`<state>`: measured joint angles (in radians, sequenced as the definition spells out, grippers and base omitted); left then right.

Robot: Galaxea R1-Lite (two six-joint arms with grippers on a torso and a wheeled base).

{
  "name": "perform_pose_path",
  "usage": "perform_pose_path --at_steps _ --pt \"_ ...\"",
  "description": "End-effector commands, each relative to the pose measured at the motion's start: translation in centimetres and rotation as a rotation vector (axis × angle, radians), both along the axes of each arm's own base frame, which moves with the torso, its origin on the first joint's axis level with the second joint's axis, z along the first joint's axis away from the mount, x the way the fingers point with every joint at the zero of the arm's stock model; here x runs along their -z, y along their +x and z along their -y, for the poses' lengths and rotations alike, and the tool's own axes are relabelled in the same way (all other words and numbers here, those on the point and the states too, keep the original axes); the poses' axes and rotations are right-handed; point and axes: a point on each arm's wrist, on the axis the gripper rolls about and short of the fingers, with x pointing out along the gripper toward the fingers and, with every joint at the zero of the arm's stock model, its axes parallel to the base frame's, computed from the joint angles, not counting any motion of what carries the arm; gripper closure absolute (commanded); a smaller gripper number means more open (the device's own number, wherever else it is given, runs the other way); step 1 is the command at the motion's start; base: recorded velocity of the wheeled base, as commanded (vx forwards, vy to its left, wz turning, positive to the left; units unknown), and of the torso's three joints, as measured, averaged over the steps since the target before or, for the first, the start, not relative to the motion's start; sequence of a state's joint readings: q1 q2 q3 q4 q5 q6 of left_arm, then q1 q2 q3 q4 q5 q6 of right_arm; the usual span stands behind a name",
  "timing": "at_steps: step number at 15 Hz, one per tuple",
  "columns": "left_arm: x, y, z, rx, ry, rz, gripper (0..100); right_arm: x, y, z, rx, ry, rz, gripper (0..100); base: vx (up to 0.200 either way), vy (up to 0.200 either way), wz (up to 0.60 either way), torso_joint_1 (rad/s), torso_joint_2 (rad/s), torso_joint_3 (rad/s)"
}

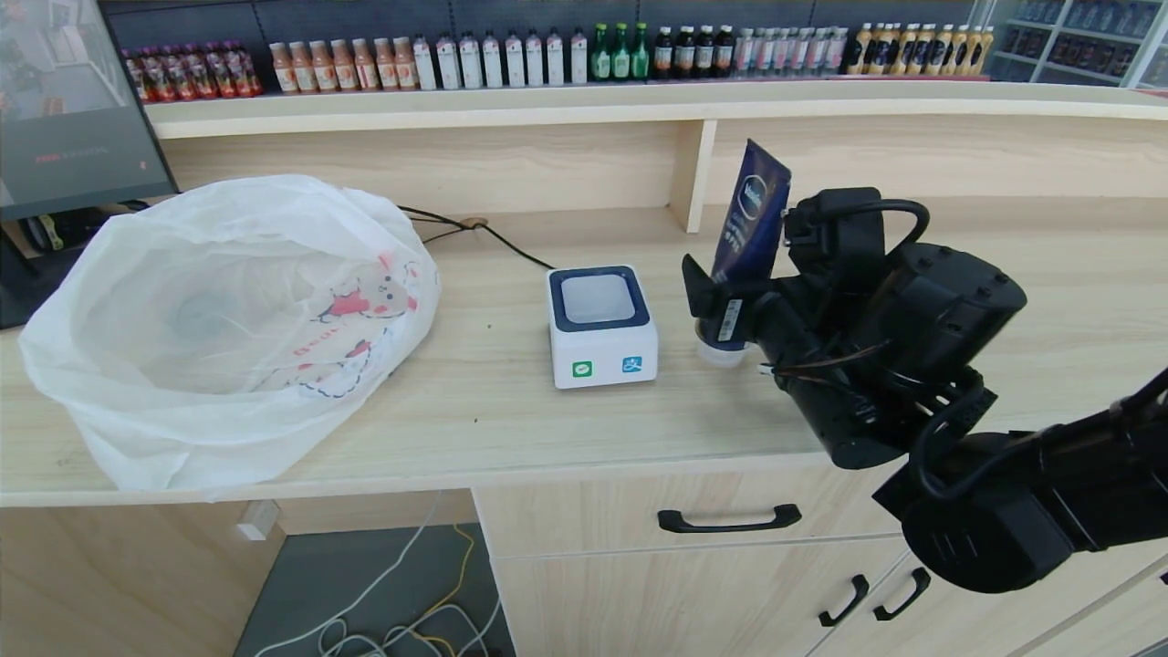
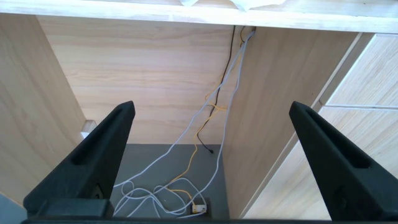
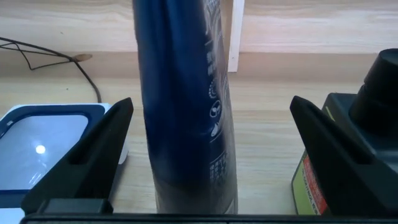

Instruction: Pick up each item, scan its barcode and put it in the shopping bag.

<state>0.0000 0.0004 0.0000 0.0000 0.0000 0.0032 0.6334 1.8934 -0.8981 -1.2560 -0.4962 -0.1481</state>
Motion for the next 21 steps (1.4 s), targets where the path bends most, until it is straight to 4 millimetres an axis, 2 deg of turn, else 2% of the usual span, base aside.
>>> perform_pose_path --at_steps 1,5,10,15,21 --pt "0.0 0.0 0.0 0.000 0.000 0.000 0 0.2 -0.1 0.0 -0.001 -0.004 -0.005 0 0.000 0.000 0.00 0.000 0.00 0.000" --pt "0.0 0.0 0.0 0.000 0.000 0.000 0 0.5 0.3 0.2 0.008 -0.006 -0.009 0 0.000 0.000 0.00 0.000 0.00 0.000" --pt "0.0 0.0 0.0 0.000 0.000 0.000 0 1.9 0.4 0.0 -0.047 -0.041 -0.037 0 0.000 0.000 0.00 0.000 0.00 0.000" --pt "0.0 0.0 0.0 0.000 0.000 0.000 0 2.2 1.1 0.9 -0.018 -0.048 -0.045 0 0.000 0.000 0.00 0.000 0.00 0.000" --pt "0.0 0.0 0.0 0.000 0.000 0.000 0 2.3 1.3 0.7 -0.035 -0.048 -0.041 0 0.000 0.000 0.00 0.000 0.00 0.000"
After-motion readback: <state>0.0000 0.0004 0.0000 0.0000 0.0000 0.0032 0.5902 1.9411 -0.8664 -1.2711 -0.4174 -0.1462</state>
